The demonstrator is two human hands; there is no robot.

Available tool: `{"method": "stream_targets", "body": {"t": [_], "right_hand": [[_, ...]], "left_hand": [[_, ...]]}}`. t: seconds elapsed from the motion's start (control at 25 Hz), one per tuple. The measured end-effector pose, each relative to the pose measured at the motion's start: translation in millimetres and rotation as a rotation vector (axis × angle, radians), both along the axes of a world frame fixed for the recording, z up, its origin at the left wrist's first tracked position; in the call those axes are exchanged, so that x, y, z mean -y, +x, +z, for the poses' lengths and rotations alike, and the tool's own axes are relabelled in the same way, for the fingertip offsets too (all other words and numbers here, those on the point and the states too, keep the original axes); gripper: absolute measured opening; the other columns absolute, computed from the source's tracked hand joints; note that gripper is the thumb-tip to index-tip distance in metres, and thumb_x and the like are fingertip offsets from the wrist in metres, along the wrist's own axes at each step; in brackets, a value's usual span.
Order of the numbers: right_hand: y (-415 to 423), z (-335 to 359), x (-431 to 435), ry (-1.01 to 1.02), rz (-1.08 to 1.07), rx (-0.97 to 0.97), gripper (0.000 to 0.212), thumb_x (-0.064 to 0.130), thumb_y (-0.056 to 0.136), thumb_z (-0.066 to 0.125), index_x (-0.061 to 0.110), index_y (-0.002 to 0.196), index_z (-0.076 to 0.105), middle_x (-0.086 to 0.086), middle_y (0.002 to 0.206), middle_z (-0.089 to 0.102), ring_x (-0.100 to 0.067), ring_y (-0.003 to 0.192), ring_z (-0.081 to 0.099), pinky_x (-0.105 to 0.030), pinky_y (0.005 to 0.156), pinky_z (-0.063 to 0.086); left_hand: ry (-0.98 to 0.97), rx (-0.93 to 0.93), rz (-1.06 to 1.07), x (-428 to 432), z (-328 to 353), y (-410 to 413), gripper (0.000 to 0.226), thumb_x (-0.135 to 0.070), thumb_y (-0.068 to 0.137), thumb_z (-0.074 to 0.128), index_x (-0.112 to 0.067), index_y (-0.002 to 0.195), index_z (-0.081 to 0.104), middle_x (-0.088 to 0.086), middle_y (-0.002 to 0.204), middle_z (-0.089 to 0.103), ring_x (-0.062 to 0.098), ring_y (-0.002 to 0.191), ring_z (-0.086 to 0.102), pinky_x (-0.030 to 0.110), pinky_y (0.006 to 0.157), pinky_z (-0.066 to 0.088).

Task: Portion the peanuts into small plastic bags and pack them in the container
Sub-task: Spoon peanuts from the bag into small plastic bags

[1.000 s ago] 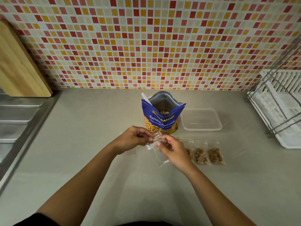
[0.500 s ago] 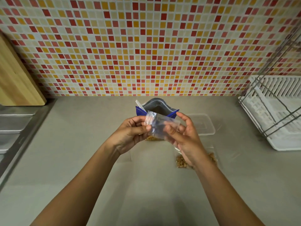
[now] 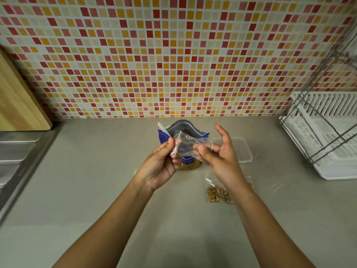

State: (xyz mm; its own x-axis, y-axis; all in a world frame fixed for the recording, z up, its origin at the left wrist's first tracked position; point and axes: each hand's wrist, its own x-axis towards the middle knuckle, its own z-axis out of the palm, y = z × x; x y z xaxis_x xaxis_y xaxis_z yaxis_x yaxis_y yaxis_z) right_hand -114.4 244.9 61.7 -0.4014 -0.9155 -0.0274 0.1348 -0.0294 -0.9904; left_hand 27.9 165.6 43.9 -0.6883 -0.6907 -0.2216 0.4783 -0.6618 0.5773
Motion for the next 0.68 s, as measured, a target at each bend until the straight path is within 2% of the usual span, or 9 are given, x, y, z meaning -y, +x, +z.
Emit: {"method": "stream_targets", "body": {"t": [0.08, 0.16, 0.24, 0.32, 0.4, 0.48, 0.56, 0.64, 0.68], "right_hand": [[-1, 1, 2, 0.017, 0.007, 0.011, 0.068, 0.000, 0.088, 0.055, 0.029, 0.140, 0.024, 0.002, 0.088, 0.075, -0.013, 0.089, 0.070, -0.027, 0.080, 0.056], [-5, 3, 3, 0.053, -0.002, -0.033, 0.067, 0.007, 0.086, 0.062, 0.033, 0.138, 0.028, 0.000, 0.098, 0.073, -0.015, 0.095, 0.069, -0.031, 0.083, 0.056], [-12, 8, 4, 0.098, -0.034, -0.120, 0.067, 0.014, 0.081, 0.069, 0.034, 0.134, 0.033, -0.001, 0.101, 0.071, -0.016, 0.097, 0.068, -0.029, 0.080, 0.056], [-17, 13, 7, 0.103, -0.031, -0.144, 0.068, 0.015, 0.081, 0.069, 0.033, 0.136, 0.033, -0.002, 0.094, 0.072, -0.012, 0.091, 0.069, -0.024, 0.076, 0.055], [-15, 16, 10, 0.089, -0.001, -0.155, 0.065, 0.015, 0.085, 0.065, 0.035, 0.137, 0.031, -0.001, 0.092, 0.074, -0.009, 0.091, 0.069, -0.026, 0.080, 0.055], [-14, 16, 15, 0.083, -0.019, -0.209, 0.063, 0.020, 0.087, 0.063, 0.036, 0.138, 0.030, 0.002, 0.095, 0.074, -0.008, 0.098, 0.066, -0.030, 0.091, 0.050], [-16, 18, 18, 0.094, -0.073, -0.298, 0.068, 0.028, 0.084, 0.065, 0.035, 0.140, 0.027, 0.003, 0.116, 0.066, -0.006, 0.108, 0.059, -0.027, 0.097, 0.043], [-20, 24, 18, 0.090, -0.054, -0.491, 0.080, 0.039, 0.077, 0.070, 0.034, 0.142, 0.022, 0.007, 0.144, 0.040, -0.005, 0.126, 0.040, -0.022, 0.098, 0.034], [-21, 29, 17, 0.077, 0.004, -0.644, 0.086, 0.044, 0.074, 0.072, 0.034, 0.143, 0.021, 0.012, 0.149, 0.029, -0.003, 0.132, 0.030, -0.022, 0.101, 0.029]], "left_hand": [[0.017, -0.036, 0.003, 1, 0, 0, 0.026, -0.022, 0.061, 0.082, -0.008, 0.081, 0.073, 0.001, 0.063, 0.059, 0.004, 0.051, 0.050, 0.015, 0.046, 0.046], [-0.050, 0.073, 0.029, 4, 7, 2, 0.009, -0.014, 0.075, 0.066, -0.010, 0.079, 0.073, 0.001, 0.059, 0.056, 0.005, 0.050, 0.049, 0.014, 0.046, 0.045], [-0.350, 0.399, 0.066, 11, 19, 7, 0.020, -0.005, 0.087, 0.055, -0.012, 0.080, 0.072, -0.001, 0.058, 0.057, 0.007, 0.052, 0.049, 0.016, 0.050, 0.045], [-0.754, 0.872, 0.121, 18, 32, 11, 0.016, -0.008, 0.091, 0.054, -0.014, 0.086, 0.068, 0.001, 0.065, 0.061, 0.009, 0.058, 0.053, 0.018, 0.055, 0.046], [-1.011, 1.142, 0.194, 23, 40, 11, 0.011, -0.013, 0.089, 0.057, -0.016, 0.087, 0.067, 0.004, 0.072, 0.065, 0.012, 0.063, 0.056, 0.020, 0.057, 0.047], [-1.090, 1.186, 0.267, 24, 43, 11, 0.011, -0.013, 0.088, 0.058, -0.016, 0.085, 0.068, 0.003, 0.072, 0.066, 0.014, 0.066, 0.058, 0.021, 0.057, 0.046], [-1.026, 1.131, 0.305, 28, 45, 11, 0.013, -0.013, 0.088, 0.057, -0.018, 0.081, 0.067, -0.001, 0.074, 0.066, 0.011, 0.069, 0.059, 0.020, 0.058, 0.047], [-0.879, 1.024, 0.302, 32, 49, 10, 0.018, -0.012, 0.088, 0.057, -0.022, 0.077, 0.066, 0.000, 0.077, 0.067, 0.010, 0.071, 0.060, 0.021, 0.060, 0.050], [-0.846, 0.989, 0.285, 33, 52, 10, 0.019, -0.012, 0.088, 0.058, -0.023, 0.076, 0.066, 0.003, 0.078, 0.068, 0.011, 0.070, 0.061, 0.021, 0.059, 0.051]]}}
